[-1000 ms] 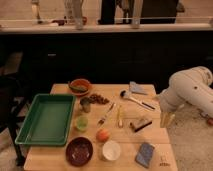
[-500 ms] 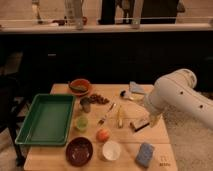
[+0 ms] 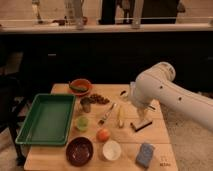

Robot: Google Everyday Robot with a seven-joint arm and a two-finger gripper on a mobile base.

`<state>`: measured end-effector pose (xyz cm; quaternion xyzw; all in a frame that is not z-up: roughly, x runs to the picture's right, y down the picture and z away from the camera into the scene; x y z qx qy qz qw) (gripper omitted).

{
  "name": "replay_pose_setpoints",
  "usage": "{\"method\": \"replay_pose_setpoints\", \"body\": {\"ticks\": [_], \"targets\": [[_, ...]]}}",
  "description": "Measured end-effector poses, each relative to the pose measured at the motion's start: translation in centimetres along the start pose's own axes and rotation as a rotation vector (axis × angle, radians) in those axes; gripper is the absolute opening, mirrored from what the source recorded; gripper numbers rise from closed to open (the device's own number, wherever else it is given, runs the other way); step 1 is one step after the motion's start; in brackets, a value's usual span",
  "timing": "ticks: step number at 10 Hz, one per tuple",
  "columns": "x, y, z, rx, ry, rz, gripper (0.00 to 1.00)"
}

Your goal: Place fork in purple bowl

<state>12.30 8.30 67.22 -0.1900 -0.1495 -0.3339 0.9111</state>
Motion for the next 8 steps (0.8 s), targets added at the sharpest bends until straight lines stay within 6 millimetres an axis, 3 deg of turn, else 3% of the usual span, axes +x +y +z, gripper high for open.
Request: {"method": "replay_pose_setpoints", "body": {"ticks": [2,3,8], "targets": [[-0.6,-1.6,0.3,0.002,-0.009,-0.017,0.8],[-0.9,-3.8,1.5,0.008,-0.035,-0.026,0.8],[-2.8,-5.5,6.2,-0.002,-0.079,-0.051,0.8]]}}
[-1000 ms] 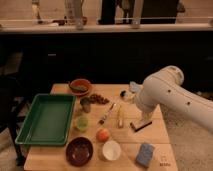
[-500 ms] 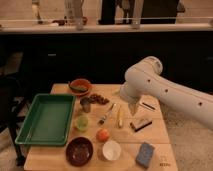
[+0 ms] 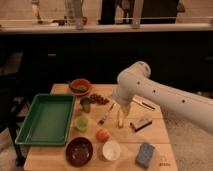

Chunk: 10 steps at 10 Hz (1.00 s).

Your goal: Place fork in purple bowl

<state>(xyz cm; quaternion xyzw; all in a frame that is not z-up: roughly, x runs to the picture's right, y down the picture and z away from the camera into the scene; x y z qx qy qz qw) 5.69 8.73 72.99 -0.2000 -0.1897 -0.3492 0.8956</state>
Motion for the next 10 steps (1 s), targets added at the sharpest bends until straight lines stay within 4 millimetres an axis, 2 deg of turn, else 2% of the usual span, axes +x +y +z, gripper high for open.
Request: {"method": "replay_pose_setpoints", "body": {"ticks": [7,9,10], "targets": [[-0.2,0.0,0.0,0.004,0.002,-0.003,0.8],[-0.6,-0.6,-0.1,0.05,0.031,-0.022,0.8],[-0.9,-1.5,0.1,0.061,0.042,-0.036,0.8]]}}
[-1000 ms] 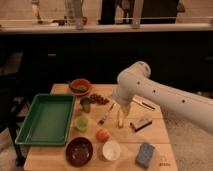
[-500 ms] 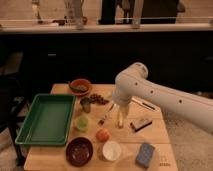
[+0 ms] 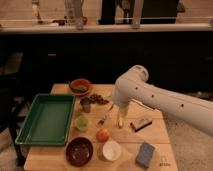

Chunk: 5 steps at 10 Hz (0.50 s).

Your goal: Place fork in purple bowl

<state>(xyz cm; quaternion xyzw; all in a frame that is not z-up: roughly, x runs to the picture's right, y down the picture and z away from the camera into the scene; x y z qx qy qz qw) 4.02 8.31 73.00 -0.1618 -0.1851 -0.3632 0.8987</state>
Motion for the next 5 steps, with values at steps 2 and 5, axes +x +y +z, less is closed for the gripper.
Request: {"method": "replay_pose_setpoints", "body": {"ticks": [2,5], "targets": [[-0.1,-2.0,1.3,0.006,0.01,-0.024,0.8],[0.8,-4.2,3.7,-0.015,-0.01,-0.035,0.8]]}}
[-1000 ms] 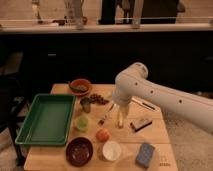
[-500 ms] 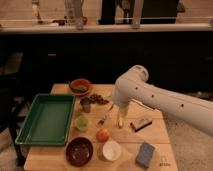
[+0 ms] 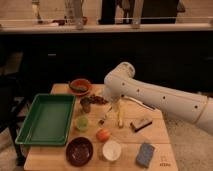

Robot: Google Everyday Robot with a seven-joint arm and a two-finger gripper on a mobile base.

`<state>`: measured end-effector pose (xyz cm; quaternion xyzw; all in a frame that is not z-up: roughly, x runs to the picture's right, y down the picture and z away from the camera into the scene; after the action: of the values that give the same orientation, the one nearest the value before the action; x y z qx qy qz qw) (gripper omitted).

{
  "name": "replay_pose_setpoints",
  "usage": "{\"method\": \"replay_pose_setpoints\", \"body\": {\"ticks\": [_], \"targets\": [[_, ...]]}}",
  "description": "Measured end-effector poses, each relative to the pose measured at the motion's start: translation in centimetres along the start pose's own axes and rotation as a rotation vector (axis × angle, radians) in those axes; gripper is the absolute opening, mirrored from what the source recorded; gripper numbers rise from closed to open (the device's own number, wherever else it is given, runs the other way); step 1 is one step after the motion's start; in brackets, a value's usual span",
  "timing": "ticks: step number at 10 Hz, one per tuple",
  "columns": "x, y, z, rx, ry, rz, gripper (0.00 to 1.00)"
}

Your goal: Place fork in purple bowl

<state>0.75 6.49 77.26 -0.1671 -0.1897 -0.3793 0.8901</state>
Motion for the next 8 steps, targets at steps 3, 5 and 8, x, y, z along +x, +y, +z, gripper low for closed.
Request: {"method": "replay_pose_setpoints", "body": {"ticks": [3,5,8], "targets": [[2.0,-0.7,3.3,-0.026,-0.05,0.056,0.8],[2.4,-0.9,4.9,-0.042,-0.078,0.093,0.8],[2.3,-0.9,7.2,-0.062,-0.109,0.143,0.8]]}}
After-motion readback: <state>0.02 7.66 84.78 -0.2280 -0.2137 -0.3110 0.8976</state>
